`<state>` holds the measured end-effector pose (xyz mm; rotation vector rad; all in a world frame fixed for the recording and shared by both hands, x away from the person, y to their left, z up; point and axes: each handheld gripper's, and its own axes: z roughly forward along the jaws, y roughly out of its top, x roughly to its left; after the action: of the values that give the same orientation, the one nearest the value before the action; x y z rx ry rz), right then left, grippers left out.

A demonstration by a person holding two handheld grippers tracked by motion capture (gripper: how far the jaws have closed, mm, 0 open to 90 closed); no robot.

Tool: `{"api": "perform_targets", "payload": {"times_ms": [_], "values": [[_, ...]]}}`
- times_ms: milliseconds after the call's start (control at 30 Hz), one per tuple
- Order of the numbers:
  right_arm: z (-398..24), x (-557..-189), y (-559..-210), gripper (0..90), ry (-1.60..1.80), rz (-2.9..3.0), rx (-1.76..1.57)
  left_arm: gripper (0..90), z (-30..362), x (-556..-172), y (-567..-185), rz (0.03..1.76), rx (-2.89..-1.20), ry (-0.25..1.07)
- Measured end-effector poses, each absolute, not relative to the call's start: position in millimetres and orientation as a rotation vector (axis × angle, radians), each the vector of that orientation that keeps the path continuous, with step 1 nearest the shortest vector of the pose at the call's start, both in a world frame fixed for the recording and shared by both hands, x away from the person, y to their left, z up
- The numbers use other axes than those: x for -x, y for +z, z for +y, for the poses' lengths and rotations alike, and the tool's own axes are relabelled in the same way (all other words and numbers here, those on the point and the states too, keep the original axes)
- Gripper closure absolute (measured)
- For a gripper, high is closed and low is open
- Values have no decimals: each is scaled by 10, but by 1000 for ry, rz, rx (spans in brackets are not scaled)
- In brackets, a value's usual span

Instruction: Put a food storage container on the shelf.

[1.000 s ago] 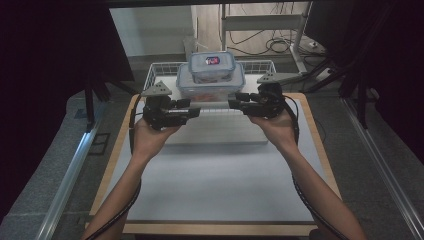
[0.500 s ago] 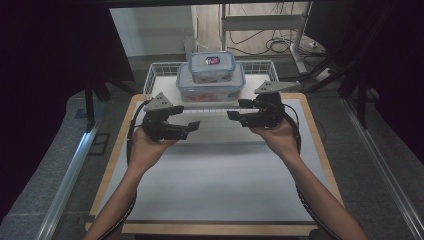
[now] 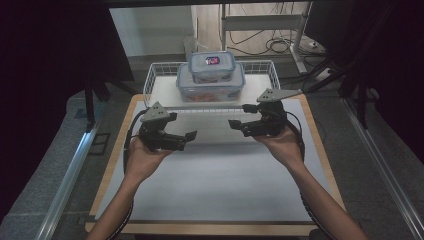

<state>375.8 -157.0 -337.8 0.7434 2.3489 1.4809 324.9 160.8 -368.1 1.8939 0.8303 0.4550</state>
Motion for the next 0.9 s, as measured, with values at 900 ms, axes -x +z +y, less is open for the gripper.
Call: {"api": "perform_targets", "payload": {"times_ms": [900], "values": [[-1694,-3421,-3676,36,1431,2347,-746,50,1548,-2921,-4085,787,-1960,463]]}}
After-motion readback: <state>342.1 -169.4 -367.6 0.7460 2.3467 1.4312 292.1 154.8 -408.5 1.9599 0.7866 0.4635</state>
